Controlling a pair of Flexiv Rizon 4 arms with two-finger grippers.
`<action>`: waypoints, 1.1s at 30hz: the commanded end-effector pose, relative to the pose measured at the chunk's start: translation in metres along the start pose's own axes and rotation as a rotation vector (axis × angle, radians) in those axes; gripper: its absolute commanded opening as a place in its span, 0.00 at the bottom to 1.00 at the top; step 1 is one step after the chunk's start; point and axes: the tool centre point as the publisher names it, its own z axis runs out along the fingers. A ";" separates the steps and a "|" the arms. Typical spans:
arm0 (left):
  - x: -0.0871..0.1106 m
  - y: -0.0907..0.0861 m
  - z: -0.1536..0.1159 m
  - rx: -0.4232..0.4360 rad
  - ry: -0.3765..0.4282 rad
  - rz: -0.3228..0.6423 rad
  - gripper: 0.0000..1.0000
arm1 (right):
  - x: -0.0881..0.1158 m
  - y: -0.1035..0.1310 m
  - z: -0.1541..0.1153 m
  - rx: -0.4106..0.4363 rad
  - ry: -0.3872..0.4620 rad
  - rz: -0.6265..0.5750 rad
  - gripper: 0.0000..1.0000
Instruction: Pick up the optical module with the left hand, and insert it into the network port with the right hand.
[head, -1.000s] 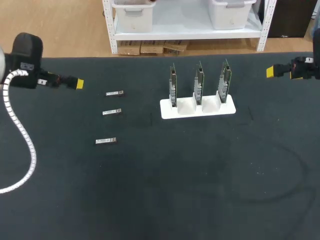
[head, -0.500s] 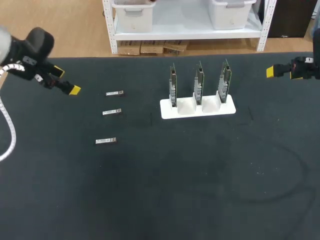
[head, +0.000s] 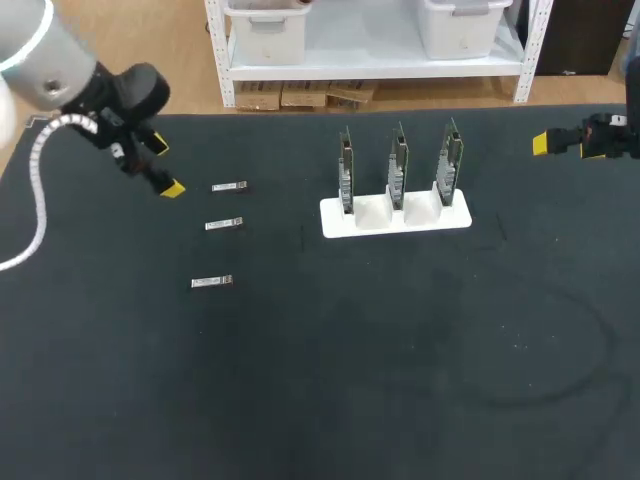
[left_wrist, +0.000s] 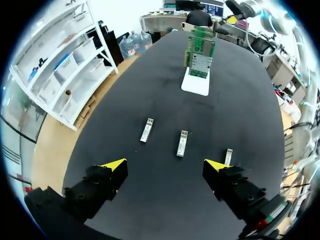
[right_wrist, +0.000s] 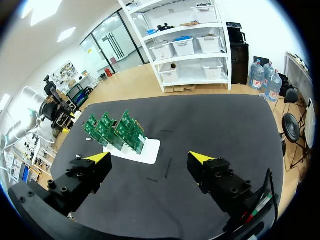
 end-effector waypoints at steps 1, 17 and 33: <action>-0.005 0.010 0.002 0.066 0.027 -0.048 1.00 | 0.000 0.001 0.000 0.003 0.001 0.001 1.00; -0.005 0.011 0.003 0.027 0.084 0.109 1.00 | 0.000 0.001 0.000 0.003 0.001 0.001 1.00; -0.008 0.023 0.046 0.043 0.244 0.359 1.00 | 0.000 0.001 0.000 0.003 0.001 0.001 1.00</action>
